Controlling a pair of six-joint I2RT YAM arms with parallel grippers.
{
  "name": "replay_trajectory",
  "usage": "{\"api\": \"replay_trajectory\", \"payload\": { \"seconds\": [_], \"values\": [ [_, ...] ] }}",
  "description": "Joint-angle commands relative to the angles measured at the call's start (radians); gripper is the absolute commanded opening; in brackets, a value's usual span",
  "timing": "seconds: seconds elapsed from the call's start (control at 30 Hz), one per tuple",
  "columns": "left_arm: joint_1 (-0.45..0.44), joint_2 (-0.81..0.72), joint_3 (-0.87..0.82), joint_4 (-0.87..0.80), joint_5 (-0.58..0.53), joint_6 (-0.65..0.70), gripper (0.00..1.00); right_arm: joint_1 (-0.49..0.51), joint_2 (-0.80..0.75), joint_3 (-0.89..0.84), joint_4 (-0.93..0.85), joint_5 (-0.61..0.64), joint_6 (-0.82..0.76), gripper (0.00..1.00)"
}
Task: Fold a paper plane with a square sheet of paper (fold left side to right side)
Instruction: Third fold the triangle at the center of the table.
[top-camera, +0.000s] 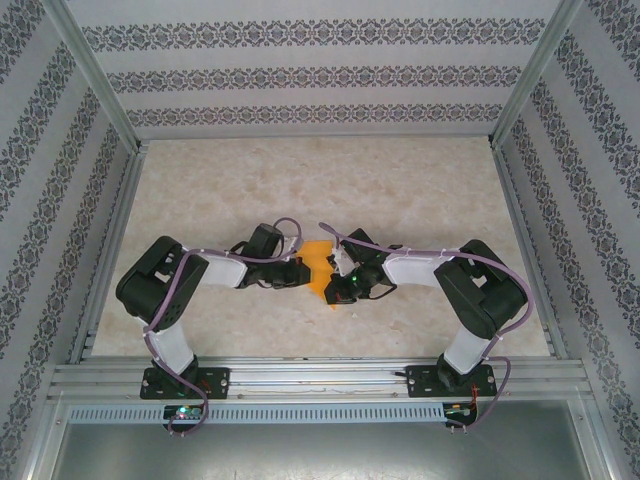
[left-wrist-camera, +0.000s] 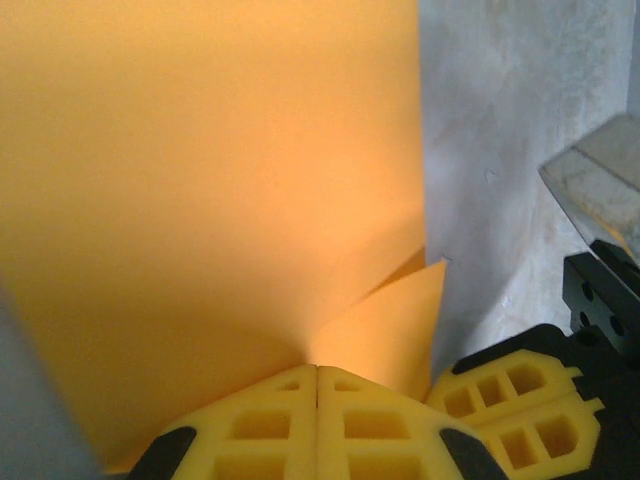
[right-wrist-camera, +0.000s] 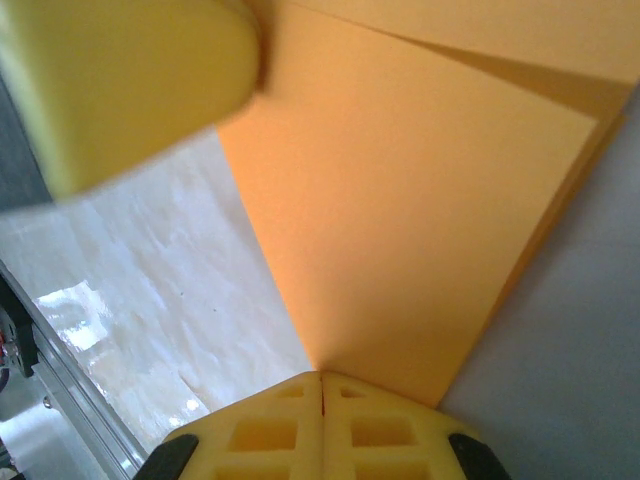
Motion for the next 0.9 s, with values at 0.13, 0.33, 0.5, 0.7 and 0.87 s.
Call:
{"api": "replay_trajectory", "payload": {
  "seconds": [0.13,0.33,0.5,0.7,0.87],
  "values": [
    [0.124,0.015,0.004,-0.077,-0.104,0.119,0.05,-0.012,0.066,-0.036,-0.119,0.121,-0.013,0.00],
    [0.145,-0.091,0.025,-0.133,-0.085,0.151,0.05,-0.013,0.055,-0.038,-0.113,0.122,-0.008,0.00],
    [0.120,-0.227,-0.003,-0.171,0.007,0.162,0.06,-0.012,0.049,-0.040,-0.104,0.119,-0.001,0.00],
    [0.018,-0.235,-0.021,-0.153,0.085,0.138,0.06,-0.013,0.043,-0.047,-0.099,0.125,0.006,0.00],
    [-0.021,-0.165,-0.020,-0.095,0.081,0.113,0.05,-0.012,0.048,-0.040,-0.103,0.122,0.004,0.00]
  ]
}}
